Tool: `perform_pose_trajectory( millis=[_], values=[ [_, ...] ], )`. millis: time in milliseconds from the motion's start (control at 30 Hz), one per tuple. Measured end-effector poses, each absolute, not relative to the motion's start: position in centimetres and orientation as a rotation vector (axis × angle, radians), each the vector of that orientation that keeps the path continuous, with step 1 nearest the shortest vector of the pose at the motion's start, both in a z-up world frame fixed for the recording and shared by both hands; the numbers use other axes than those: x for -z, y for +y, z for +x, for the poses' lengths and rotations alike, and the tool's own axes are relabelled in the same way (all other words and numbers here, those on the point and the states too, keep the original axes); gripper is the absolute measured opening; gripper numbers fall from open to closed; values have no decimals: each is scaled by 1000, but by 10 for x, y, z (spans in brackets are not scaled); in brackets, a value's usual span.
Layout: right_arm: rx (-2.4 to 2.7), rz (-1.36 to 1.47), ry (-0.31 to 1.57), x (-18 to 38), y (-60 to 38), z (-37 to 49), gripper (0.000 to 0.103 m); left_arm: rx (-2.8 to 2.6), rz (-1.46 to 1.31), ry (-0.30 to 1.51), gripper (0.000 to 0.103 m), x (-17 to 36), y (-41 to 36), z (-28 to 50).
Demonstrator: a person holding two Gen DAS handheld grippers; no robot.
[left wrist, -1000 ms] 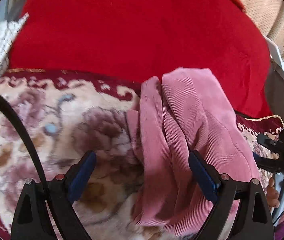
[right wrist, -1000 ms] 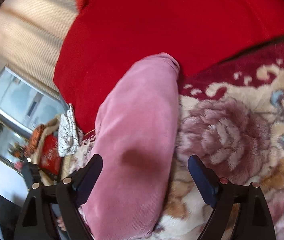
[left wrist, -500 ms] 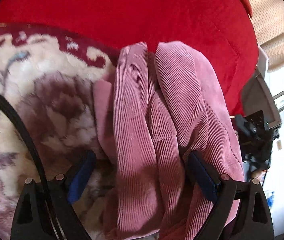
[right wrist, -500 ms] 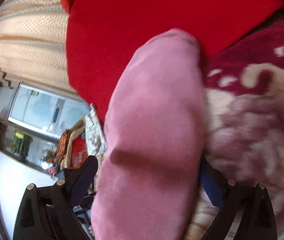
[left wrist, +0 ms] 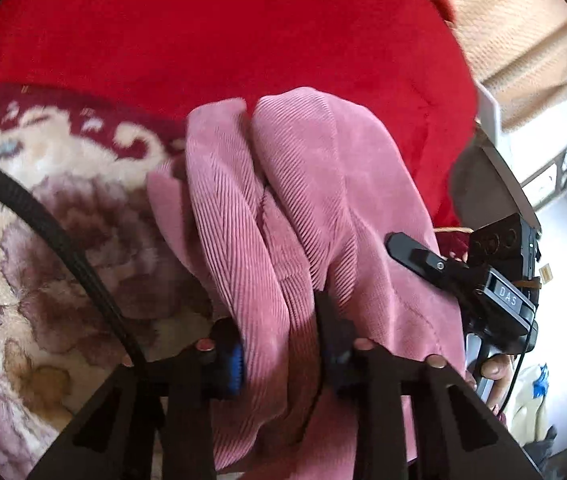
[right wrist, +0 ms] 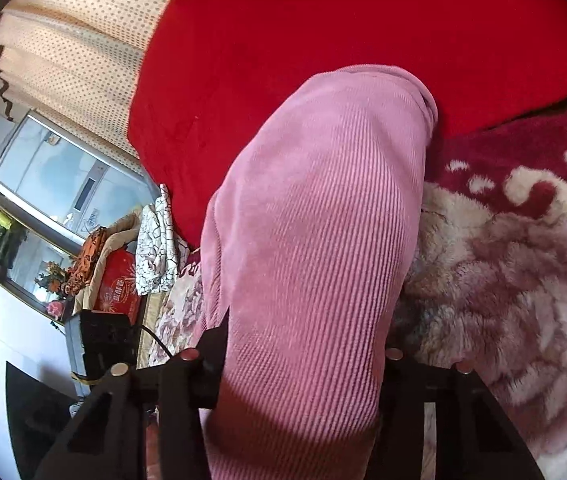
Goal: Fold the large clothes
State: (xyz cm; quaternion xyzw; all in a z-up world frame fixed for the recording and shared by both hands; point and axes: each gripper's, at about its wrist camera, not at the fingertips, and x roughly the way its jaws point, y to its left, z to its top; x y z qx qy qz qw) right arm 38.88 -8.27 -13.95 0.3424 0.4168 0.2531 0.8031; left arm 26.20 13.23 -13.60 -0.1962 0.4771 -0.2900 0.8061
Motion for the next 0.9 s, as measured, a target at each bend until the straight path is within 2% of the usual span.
perform_pose_trajectory(
  millis=[267, 433, 500, 567, 600, 633, 767, 900],
  values=[
    [-523, 703, 786, 84, -120, 306, 49, 742, -312, 972, 27, 84, 77, 190],
    [-495, 709, 800, 82, -156, 253, 49, 718, -189, 1065, 28, 92, 40, 143],
    [-484, 713, 838, 96, -165, 239, 49, 658, -95, 1120, 33, 108, 26, 130],
    [-470, 736, 900, 123, -172, 234, 52, 587, -47, 1132, 45, 124, 22, 124],
    [-453, 741, 932, 139, -173, 234, 62, 565, -46, 1132, 51, 126, 24, 121],
    [-430, 741, 947, 148, -175, 234, 67, 546, -53, 1128, 59, 122, 28, 115],
    [-381, 827, 936, 153, -194, 221, 73, 506, -27, 1034, 62, 97, 51, 82],
    [-301, 678, 912, 123, -203, 201, 74, 476, 55, 911, 71, 77, 43, 53]
  ],
)
